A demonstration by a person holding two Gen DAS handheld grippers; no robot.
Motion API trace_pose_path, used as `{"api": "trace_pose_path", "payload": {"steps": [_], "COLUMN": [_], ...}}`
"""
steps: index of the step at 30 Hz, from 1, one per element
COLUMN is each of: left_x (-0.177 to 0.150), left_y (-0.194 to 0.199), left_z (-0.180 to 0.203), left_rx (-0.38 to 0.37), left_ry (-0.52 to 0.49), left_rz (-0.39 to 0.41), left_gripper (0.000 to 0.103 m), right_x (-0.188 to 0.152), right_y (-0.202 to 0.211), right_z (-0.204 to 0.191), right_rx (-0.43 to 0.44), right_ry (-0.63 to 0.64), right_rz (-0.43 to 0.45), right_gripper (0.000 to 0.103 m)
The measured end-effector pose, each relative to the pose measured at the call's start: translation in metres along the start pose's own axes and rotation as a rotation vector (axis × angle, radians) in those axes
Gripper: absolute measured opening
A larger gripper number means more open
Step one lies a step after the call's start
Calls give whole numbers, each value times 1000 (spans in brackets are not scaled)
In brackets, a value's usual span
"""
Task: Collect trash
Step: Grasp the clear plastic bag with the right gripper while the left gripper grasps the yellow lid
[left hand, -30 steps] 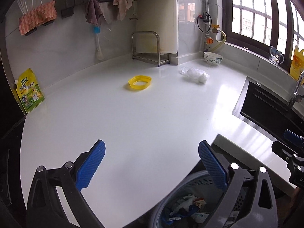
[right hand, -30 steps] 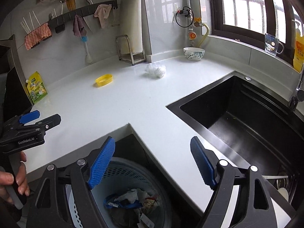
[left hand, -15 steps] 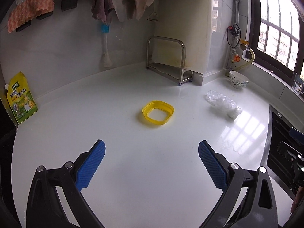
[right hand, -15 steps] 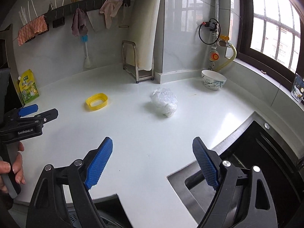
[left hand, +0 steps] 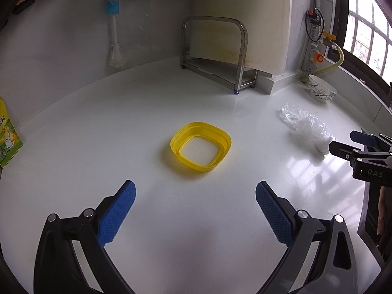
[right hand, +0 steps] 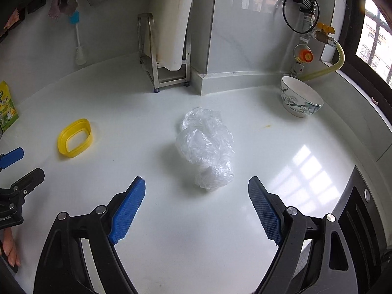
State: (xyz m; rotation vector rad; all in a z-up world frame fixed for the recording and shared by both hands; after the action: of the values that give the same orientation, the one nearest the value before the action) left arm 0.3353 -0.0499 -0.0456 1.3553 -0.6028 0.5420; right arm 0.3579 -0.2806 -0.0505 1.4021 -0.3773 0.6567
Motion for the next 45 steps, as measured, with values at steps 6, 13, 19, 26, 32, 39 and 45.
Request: {"api": "trace_pose_path", "payload": {"steps": [6,13,19,26,32,39,45], "left_x": [3,8,13,16,24,31,32], "left_y": [-13,-23,-32,-44,-57,-73,-84], "left_z": [0,-2,-7,-7,-6,6,9], "left_rx": [-17,-10,-2,0,23,23,52], "left_ry": [12,6,-5,3,1,-41,-52], "left_rz": [-15,-22,-34,-50,-67,-103,-126], "left_gripper": [97,97,97,97,97,97,96], "right_x": [15,22,26,24,23,27,25], "right_y": [-37,-61,-68,-68,-58,-49,-48], "right_z": [14,16,13,9,8,10,9], "right_rx": [30,47,52,63,103,131,145], "right_ry": [-13,-29,-29,-22,-36,-65,-74], "right_rz": [-65,-95,-91,-77,-59,-42,-41], "right_gripper": [82,82,81,41,39,39,39]}}
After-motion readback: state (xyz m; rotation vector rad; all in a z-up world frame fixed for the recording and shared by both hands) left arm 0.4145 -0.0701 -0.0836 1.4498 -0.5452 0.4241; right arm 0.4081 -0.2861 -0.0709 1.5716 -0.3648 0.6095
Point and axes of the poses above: each gripper's, at about its wrist camera, not at the fingertips, and y roughly against the way its jaws point, z to its right, x to its top, the point moved 3 cm from there along -y, roughly the way its jaws point, and after that the axes turned 7 degrees about y, right-handed, at the moved point
